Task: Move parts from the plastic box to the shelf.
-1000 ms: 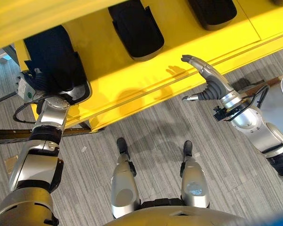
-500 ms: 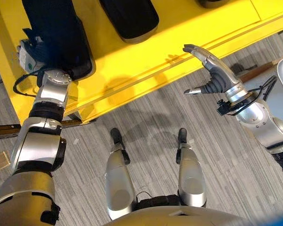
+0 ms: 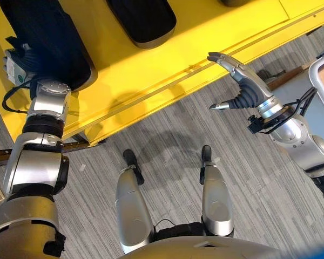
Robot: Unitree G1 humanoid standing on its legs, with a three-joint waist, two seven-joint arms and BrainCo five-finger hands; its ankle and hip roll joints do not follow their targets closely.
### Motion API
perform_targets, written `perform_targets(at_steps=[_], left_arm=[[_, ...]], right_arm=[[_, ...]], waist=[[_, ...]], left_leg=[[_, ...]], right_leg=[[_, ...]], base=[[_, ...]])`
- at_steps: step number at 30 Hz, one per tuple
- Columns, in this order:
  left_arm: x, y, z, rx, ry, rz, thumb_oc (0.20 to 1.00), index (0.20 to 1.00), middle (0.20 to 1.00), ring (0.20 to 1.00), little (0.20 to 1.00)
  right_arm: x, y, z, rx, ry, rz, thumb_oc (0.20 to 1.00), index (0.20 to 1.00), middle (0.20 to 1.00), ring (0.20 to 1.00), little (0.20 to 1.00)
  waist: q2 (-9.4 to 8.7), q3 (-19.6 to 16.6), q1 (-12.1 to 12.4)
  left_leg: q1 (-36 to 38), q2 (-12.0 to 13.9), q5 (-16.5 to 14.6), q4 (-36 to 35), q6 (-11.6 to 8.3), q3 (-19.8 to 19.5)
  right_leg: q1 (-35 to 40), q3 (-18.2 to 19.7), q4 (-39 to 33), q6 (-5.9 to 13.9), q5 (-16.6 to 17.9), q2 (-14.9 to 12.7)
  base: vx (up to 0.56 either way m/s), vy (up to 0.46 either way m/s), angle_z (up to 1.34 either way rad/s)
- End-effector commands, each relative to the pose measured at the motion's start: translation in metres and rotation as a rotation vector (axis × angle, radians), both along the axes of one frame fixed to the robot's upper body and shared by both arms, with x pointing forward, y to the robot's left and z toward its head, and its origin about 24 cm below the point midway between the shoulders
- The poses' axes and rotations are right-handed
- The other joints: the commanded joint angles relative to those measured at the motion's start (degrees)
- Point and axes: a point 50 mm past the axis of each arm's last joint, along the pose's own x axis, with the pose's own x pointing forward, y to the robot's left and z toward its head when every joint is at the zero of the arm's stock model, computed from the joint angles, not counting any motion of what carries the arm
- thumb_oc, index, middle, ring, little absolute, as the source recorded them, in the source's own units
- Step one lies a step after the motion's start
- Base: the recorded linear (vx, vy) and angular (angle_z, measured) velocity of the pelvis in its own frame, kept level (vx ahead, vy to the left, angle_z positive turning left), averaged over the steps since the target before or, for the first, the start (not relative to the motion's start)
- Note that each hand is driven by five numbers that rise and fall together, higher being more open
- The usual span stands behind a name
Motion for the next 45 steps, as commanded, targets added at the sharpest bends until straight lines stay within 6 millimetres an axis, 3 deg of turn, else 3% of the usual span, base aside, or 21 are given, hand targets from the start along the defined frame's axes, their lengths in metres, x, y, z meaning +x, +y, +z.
perform_targets(at_steps=[1, 7, 15, 22, 23, 24, 37, 45], left_arm=[[-0.017, 0.02, 0.013, 0.141, -0.051, 0.074, 0.2, 0.2, 0.2, 0.2, 0.2], [-0.019, 0.018, 0.01, 0.117, -0.082, 0.081, 0.2, 0.2, 0.2, 0.2, 0.2], [-0.028, 0.034, 0.013, 0.094, -0.063, 0.145, 0.2, 0.2, 0.2, 0.2, 0.2], [-0.029, 0.036, 0.01, 0.069, -0.049, 0.15, 0.2, 0.2, 0.2, 0.2, 0.2], [-0.029, 0.036, 0.011, 0.084, -0.043, 0.146, 0.837, 0.837, 0.837, 0.837, 0.837], [-0.028, 0.034, 0.011, 0.094, -0.043, 0.145, 1.0, 1.0, 1.0, 1.0, 1.0], [-0.027, 0.027, 0.012, 0.014, -0.155, 0.161, 1.0, 1.0, 1.0, 1.0, 1.0], [-0.029, 0.011, -0.035, -0.14, -0.183, 0.13, 1.0, 1.0, 1.0, 1.0, 1.0]], right_arm=[[-0.01, -0.008, 0.013, 0.053, -0.076, 0.016, 1.0, 1.0, 1.0, 1.0, 1.0], [-0.008, -0.009, 0.009, 0.041, -0.068, 0.002, 1.0, 1.0, 1.0, 1.0, 1.0], [-0.008, -0.008, 0.011, 0.023, -0.062, -0.004, 1.0, 1.0, 1.0, 1.0, 1.0], [-0.008, -0.007, 0.011, 0.008, -0.062, -0.008, 1.0, 1.0, 1.0, 1.0, 1.0], [-0.009, -0.008, 0.011, 0.008, -0.063, -0.013, 1.0, 1.0, 1.0, 1.0, 1.0], [-0.01, -0.009, 0.011, 0.011, -0.063, -0.021, 1.0, 1.0, 1.0, 1.0, 1.0], [-0.009, -0.013, 0.001, -0.008, -0.059, -0.06, 1.0, 1.0, 1.0, 1.0, 1.0], [-0.015, -0.011, -0.009, 0.021, -0.054, -0.055, 1.0, 1.0, 1.0, 1.0, 1.0]], waist=[[-1.06, -2.2, 0.1], [-0.33, -2.7, 0.8], [0.54, -3.6, 1.1], [0.9, -3.7, 1.0], [0.85, -3.6, 1.0], [0.79, -3.6, 1.1], [1.1, -3.9, 0.9], [0.66, -4.6, 1.9]], left_leg=[[6.0, -2.9, -3.8, -0.2, 1.9, 4.6], [7.0, -3.6, -3.0, -1.7, 1.75, 4.1], [7.9, -3.9, -1.7, -3.9, 1.46, 4.0], [7.7, -4.1, -1.7, -3.9, 1.69, 4.0], [7.7, -4.1, -1.7, -4.0, 1.73, 4.1], [7.7, -4.2, -1.7, -4.0, 1.79, 4.1], [8.3, -4.4, -1.7, -4.2, 1.82, 4.1], [10.1, -4.8, -1.1, -6.0, 1.84, 3.4]], right_leg=[[-3.3, 0.9, 4.2, -3.96, -0.1, 5.8], [-2.4, 0.2, 3.8, -4.13, -0.3, 5.6], [-1.9, -0.5, 3.2, -4.27, -0.4, 5.3], [-2.4, -0.5, 3.6, -4.35, -0.4, 5.3], [-2.5, -0.5, 3.7, -4.32, -0.3, 5.3], [-2.5, -0.6, 3.7, -4.31, -0.2, 5.4], [-2.2, -0.5, 4.1, -4.51, -0.7, 5.6], [-0.2, -1.3, 3.2, -4.66, -1.2, 5.8]], base=[[0.0, 0.0, 0.0], [0.0, 0.0, 0.0], [0.0, 0.004, 0.02], [0.0, 0.01, 0.0], [0.0, 0.0, 0.0], [0.0, 0.0, 0.0], [0.0, 0.0, 0.0], [0.01, -0.045, 0.0]])
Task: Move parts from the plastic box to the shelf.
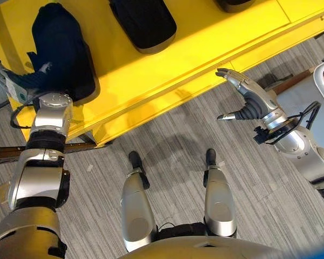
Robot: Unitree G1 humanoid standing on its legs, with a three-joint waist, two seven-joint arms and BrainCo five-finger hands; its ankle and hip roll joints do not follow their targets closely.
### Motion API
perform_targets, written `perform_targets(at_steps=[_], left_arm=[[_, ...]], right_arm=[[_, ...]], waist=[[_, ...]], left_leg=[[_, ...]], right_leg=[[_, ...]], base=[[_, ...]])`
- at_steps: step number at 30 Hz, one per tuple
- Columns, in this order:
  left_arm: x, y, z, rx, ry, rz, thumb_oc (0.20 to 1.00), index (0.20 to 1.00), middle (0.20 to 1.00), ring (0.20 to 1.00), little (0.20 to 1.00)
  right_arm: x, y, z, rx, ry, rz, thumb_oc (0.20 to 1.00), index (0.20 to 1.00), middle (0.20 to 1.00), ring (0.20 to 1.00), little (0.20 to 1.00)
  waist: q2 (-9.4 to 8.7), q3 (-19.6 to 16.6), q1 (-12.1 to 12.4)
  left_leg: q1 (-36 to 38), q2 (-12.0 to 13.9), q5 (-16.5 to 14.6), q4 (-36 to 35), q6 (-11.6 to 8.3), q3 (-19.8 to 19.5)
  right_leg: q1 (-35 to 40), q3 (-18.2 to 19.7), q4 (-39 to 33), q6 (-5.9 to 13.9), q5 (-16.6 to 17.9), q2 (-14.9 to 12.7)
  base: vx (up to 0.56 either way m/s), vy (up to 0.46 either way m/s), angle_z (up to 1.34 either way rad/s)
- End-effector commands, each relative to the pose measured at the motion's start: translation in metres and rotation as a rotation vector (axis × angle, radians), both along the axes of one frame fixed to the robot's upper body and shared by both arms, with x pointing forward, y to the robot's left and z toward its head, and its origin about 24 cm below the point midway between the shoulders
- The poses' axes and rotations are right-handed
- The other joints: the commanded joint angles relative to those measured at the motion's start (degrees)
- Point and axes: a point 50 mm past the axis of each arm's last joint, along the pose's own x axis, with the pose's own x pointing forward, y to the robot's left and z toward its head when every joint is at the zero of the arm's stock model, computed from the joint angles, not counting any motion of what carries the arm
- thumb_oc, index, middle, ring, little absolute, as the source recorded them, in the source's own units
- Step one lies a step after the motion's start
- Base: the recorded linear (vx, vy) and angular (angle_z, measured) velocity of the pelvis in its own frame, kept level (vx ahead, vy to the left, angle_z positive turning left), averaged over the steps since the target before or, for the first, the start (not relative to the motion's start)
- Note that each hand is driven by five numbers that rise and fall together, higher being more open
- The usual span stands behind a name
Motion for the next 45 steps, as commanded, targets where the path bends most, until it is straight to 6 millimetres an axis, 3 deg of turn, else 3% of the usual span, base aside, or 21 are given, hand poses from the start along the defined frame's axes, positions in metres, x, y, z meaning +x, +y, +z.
perform_targets(at_steps=[1, 6, 24, 31, 45], left_arm=[[-0.014, 0.012, 0.002, 0.019, -0.081, 0.077, 1.0, 1.0, 1.0, 1.0, 1.0], [-0.017, 0.004, -0.021, -0.031, -0.065, 0.075, 1.0, 1.0, 1.0, 1.0, 1.0], [-0.013, -0.001, -0.024, -0.136, -0.123, 0.045, 1.0, 1.0, 1.0, 1.0, 1.0], [-0.003, -0.02, -0.03, -0.215, -0.159, -0.047, 1.0, 1.0, 1.0, 1.0, 1.0], [0.003, -0.063, -0.063, -0.331, -0.135, -0.21, 1.0, 1.0, 1.0, 1.0, 1.0]], right_arm=[[-0.009, 0.007, 0.009, 0.066, -0.095, 0.035, 1.0, 1.0, 1.0, 1.0, 1.0], [-0.01, 0.009, 0.003, 0.082, -0.088, 0.035, 1.0, 1.0, 1.0, 1.0, 1.0], [-0.009, 0.012, -0.001, 0.087, -0.089, 0.033, 1.0, 1.0, 1.0, 1.0, 1.0], [-0.01, 0.014, -0.002, 0.1, -0.093, 0.037, 1.0, 1.0, 1.0, 1.0, 1.0], [-0.009, 0.016, -0.008, 0.118, -0.086, 0.032, 1.0, 1.0, 1.0, 1.0, 1.0]], waist=[[-1.63, -4.6, 0.6], [-2.12, -4.9, 1.3], [-2.11, -5.7, 1.2], [-2.57, -5.8, 1.0], [-2.5, -5.8, 1.7]], left_leg=[[4.3, -4.1, -5.5, 2.1, 2.71, 3.0], [4.8, -4.1, -5.2, 1.5, 2.73, 2.6], [6.4, -4.0, -4.7, 0.0, 2.62, 3.0], [6.8, -4.0, -4.9, -0.1, 2.7, 3.0], [8.0, -4.2, -4.3, -1.0, 2.86, 2.5]], right_leg=[[-2.6, -0.6, 3.6, -4.39, -0.9, 5.7], [-1.9, -1.2, 3.2, -4.41, -0.9, 5.8], [-0.4, -1.7, 2.5, -4.44, -1.2, 5.8], [0.3, -1.7, 2.0, -4.51, -1.2, 6.1], [2.3, -2.5, 0.3, -4.54, -0.5, 6.3]], base=[[0.01, -0.055, 0.01], [0.0, -0.043, 0.07], [0.0, -0.002, 0.0], [0.0, -0.03, 0.0], [0.0, -0.018, 0.01]])
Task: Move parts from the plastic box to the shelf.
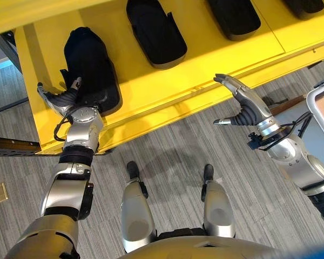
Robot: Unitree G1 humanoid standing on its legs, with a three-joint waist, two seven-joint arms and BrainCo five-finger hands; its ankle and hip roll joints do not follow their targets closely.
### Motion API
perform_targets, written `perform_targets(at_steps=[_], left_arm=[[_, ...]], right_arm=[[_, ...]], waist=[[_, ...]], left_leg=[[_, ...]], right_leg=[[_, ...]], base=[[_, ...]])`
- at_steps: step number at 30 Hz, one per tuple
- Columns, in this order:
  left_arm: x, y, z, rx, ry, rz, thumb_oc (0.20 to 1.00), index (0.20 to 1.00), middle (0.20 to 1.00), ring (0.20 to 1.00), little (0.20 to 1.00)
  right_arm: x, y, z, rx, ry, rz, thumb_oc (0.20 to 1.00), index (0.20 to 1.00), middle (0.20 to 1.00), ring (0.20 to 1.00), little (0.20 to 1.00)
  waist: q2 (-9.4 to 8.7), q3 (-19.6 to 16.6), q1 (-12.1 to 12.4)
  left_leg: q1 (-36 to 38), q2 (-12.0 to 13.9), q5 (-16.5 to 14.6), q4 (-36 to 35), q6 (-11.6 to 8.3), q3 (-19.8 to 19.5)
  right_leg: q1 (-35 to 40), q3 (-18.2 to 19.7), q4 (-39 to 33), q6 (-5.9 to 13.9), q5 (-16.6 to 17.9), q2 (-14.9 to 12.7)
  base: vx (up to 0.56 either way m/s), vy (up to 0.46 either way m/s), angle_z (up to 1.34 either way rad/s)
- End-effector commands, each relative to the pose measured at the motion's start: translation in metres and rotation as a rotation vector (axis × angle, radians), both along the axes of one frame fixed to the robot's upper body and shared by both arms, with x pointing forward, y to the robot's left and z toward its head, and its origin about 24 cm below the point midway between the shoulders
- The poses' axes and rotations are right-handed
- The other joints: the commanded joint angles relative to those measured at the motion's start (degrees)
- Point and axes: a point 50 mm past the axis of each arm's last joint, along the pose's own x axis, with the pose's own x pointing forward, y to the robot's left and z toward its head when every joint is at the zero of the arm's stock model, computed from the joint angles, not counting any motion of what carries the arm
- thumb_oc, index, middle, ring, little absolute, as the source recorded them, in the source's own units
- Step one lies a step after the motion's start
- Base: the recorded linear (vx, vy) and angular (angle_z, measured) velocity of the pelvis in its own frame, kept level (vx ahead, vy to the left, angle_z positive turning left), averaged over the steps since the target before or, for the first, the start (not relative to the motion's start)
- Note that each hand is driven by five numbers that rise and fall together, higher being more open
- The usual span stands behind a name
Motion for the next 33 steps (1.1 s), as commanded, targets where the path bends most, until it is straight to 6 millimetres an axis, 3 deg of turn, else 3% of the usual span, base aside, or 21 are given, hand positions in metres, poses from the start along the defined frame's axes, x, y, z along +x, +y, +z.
perform_targets(at_steps=[1, 8, 11, 21, 27, 33], left_arm=[[0.003, -0.014, -0.013, -0.044, 0.013, -0.076, 1.0, 1.0, 1.0, 1.0, 1.0], [0.002, -0.022, -0.012, -0.063, -0.035, -0.072, 1.0, 1.0, 1.0, 1.0, 1.0], [0.0, -0.021, 0.001, -0.016, -0.101, -0.021, 1.0, 1.0, 1.0, 1.0, 1.0], [0.005, -0.046, 0.004, -0.075, -0.169, -0.179, 1.0, 1.0, 1.0, 1.0, 1.0], [0.002, -0.054, 0.005, -0.037, -0.182, -0.169, 1.0, 1.0, 1.0, 1.0, 1.0], [-0.002, -0.045, 0.021, 0.001, -0.279, -0.064, 1.0, 1.0, 1.0, 1.0, 1.0]], right_arm=[[-0.004, 0.009, 0.014, 0.074, -0.103, 0.042, 1.0, 1.0, 1.0, 1.0, 1.0], [-0.004, 0.012, 0.013, 0.085, -0.108, 0.047, 1.0, 1.0, 1.0, 1.0, 1.0], [-0.004, 0.013, 0.012, 0.1, -0.109, 0.052, 1.0, 1.0, 1.0, 1.0, 1.0], [-0.003, 0.017, 0.006, 0.113, -0.104, 0.044, 1.0, 1.0, 1.0, 1.0, 1.0], [-0.003, 0.015, 0.004, 0.122, -0.105, 0.029, 1.0, 1.0, 1.0, 1.0, 1.0], [-0.002, 0.017, 0.002, 0.129, -0.11, 0.023, 1.0, 1.0, 1.0, 1.0, 1.0]], waist=[[-0.82, -0.8, -0.5], [-1.12, -0.9, 0.0], [-1.36, -1.0, 0.2], [-1.03, -1.8, 0.4], [-1.01, -2.1, 0.5], [-0.87, -2.4, 0.5]], left_leg=[[4.9, -4.1, -4.8, 1.0, 3.13, 3.4], [5.0, -4.0, -4.7, 0.8, 3.08, 3.1], [5.2, -4.1, -4.7, 0.5, 3.07, 3.0], [6.3, -4.2, -4.4, -0.7, 3.22, 2.9], [6.8, -4.2, -4.3, -1.1, 3.22, 3.0], [7.1, -4.2, -4.3, -1.2, 3.17, 3.0]], right_leg=[[-2.4, -0.8, 3.2, -4.55, -0.6, 5.8], [-1.8, -1.2, 2.8, -4.47, -0.5, 5.8], [-1.4, -1.3, 2.4, -4.54, -0.6, 5.9], [0.0, -1.7, 1.2, -4.53, -0.3, 5.9], [0.8, -1.8, 0.6, -4.6, -0.2, 6.0], [1.1, -1.6, 0.5, -4.69, -0.3, 6.0]], base=[[0.0, -0.002, 0.03], [0.0, -0.013, 0.01], [0.0, 0.0, 0.0], [0.0, -0.003, 0.01], [0.0, -0.004, 0.03], [0.0, 0.0, 0.0]])
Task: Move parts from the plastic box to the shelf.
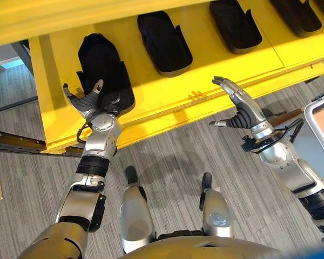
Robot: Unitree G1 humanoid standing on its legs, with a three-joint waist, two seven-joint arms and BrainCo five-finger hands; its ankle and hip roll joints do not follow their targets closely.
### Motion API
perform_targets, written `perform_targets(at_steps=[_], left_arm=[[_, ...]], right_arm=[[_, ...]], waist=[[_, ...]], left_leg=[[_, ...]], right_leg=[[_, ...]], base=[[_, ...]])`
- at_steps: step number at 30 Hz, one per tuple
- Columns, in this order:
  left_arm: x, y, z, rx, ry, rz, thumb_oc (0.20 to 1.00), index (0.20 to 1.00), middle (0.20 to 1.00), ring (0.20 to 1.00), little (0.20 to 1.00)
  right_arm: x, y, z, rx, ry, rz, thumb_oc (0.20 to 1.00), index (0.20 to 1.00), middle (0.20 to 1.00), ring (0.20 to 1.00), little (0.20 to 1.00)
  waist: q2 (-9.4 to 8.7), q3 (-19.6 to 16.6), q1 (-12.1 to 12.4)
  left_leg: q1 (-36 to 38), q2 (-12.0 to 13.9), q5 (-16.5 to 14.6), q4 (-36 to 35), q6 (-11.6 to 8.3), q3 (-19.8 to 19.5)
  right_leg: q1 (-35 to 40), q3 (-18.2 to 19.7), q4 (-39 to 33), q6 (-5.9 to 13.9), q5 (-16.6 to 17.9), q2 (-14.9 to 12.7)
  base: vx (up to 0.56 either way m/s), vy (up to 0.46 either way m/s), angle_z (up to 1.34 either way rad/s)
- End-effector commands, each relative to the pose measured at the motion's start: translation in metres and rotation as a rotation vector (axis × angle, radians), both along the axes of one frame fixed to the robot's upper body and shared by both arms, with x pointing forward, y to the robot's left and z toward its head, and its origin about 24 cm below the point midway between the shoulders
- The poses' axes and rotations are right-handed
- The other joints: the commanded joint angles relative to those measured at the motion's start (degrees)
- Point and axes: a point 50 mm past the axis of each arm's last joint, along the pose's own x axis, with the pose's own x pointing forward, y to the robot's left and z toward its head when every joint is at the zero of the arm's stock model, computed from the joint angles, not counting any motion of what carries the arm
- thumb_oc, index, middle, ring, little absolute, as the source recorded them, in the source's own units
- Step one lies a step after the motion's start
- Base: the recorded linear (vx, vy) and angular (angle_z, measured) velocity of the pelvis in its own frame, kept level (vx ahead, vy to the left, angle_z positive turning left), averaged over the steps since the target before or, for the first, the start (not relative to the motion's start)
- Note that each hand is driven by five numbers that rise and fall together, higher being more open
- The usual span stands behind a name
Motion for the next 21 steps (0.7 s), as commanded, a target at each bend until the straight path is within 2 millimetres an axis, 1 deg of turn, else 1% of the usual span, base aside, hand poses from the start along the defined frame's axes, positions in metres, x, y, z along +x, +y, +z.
perform_targets(at_steps=[1, 2, 4, 6, 9, 12, 13, 14, 16, 21], left_arm=[[-0.001, 0.001, 0.03, 0.078, -0.158, 0.049, 1.0, 1.0, 1.0, 1.0, 1.0], [-0.001, 0.002, 0.032, 0.086, -0.172, 0.058, 1.0, 1.0, 1.0, 1.0, 1.0], [-0.007, 0.006, 0.05, 0.158, -0.264, 0.14, 1.0, 1.0, 1.0, 1.0, 1.0], [-0.012, 0.01, 0.059, 0.189, -0.307, 0.188, 1.0, 1.0, 1.0, 1.0, 1.0], [-0.02, 0.015, 0.067, 0.239, -0.337, 0.257, 1.0, 1.0, 1.0, 1.0, 1.0], [-0.025, 0.019, 0.073, 0.275, -0.37, 0.287, 1.0, 1.0, 1.0, 1.0, 1.0], [-0.031, 0.021, 0.082, 0.319, -0.418, 0.308, 1.0, 1.0, 1.0, 1.0, 1.0], [-0.034, 0.021, 0.086, 0.332, -0.44, 0.283, 1.0, 1.0, 1.0, 1.0, 1.0], [-0.036, 0.017, 0.087, 0.347, -0.453, 0.228, 1.0, 1.0, 1.0, 1.0, 1.0], [-0.047, -0.006, 0.078, 0.359, -0.44, -0.027, 1.0, 1.0, 1.0, 1.0, 1.0]], right_arm=[[-0.004, 0.01, 0.013, 0.068, -0.102, 0.038, 1.0, 1.0, 1.0, 1.0, 1.0], [-0.004, 0.01, 0.013, 0.069, -0.104, 0.037, 1.0, 1.0, 1.0, 1.0, 1.0], [-0.005, 0.009, 0.014, 0.076, -0.115, 0.036, 1.0, 1.0, 1.0, 1.0, 1.0], [-0.006, 0.009, 0.013, 0.08, -0.114, 0.034, 1.0, 1.0, 1.0, 1.0, 1.0], [-0.008, 0.009, 0.009, 0.078, -0.104, 0.035, 1.0, 1.0, 1.0, 1.0, 1.0], [-0.01, 0.01, 0.008, 0.085, -0.102, 0.035, 1.0, 1.0, 1.0, 1.0, 1.0], [-0.013, 0.01, 0.007, 0.085, -0.105, 0.032, 1.0, 1.0, 1.0, 1.0, 1.0], [-0.015, 0.011, 0.005, 0.087, -0.107, 0.027, 1.0, 1.0, 1.0, 1.0, 1.0], [-0.017, 0.011, 0.003, 0.093, -0.107, 0.018, 1.0, 1.0, 1.0, 1.0, 1.0], [-0.024, 0.01, -0.001, 0.103, -0.109, -0.003, 1.0, 1.0, 1.0, 1.0, 1.0]], waist=[[0.23, -0.4, -0.8], [0.24, -0.4, -0.8], [0.41, -0.5, -0.9], [0.61, -0.9, -0.7], [0.99, -1.3, -0.5], [1.3, -1.7, -0.4], [1.57, -2.0, -0.3], [1.79, -2.4, -0.2], [2.05, -2.7, 0.0], [2.89, -3.8, 1.1]], left_leg=[[6.0, -3.9, -4.3, -0.2, 3.23, 3.7], [6.1, -4.0, -4.3, -0.3, 3.25, 3.7], [6.7, -4.1, -4.7, -0.5, 3.18, 3.7], [6.8, -4.2, -4.2, -1.1, 3.24, 3.7], [7.1, -4.4, -4.1, -1.6, 3.22, 3.5], [7.5, -4.5, -4.0, -2.2, 3.2, 3.4], [7.9, -4.6, -3.9, -2.8, 3.25, 3.4], [8.3, -4.8, -3.8, -3.5, 3.29, 3.3], [8.8, -5.0, -3.6, -4.3, 3.35, 3.1], [10.5, -5.4, -2.9, -7.0, 3.48, 2.2]], right_leg=[[-1.8, 0.0, 3.3, -4.79, -1.0, 5.8], [-1.7, 0.0, 3.2, -4.79, -1.0, 5.8], [-1.2, -0.1, 3.3, -4.73, -1.5, 5.7], [-1.1, -0.1, 2.9, -4.85, -1.2, 5.8], [-0.7, -0.3, 2.6, -4.96, -1.3, 5.7], [-0.5, -0.3, 2.5, -4.96, -1.5, 5.6], [-0.2, -0.4, 2.2, -4.92, -1.6, 5.6], [0.2, -0.4, 1.8, -4.85, -1.6, 5.6], [0.7, -0.6, 1.4, -4.8, -1.6, 5.7], [2.7, -1.4, 0.0, -4.47, -1.8, 5.6]], base=[[0.0, 0.0, 0.0], [0.0, 0.0, 0.0], [0.0, 0.0, 0.0], [0.0, 0.0, 0.0], [0.0, 0.0, 0.0], [0.0, 0.0, 0.0], [-0.01, -0.046, 0.01], [-0.01, -0.056, 0.01], [-0.01, -0.05, 0.0], [0.0, -0.069, 0.01]])
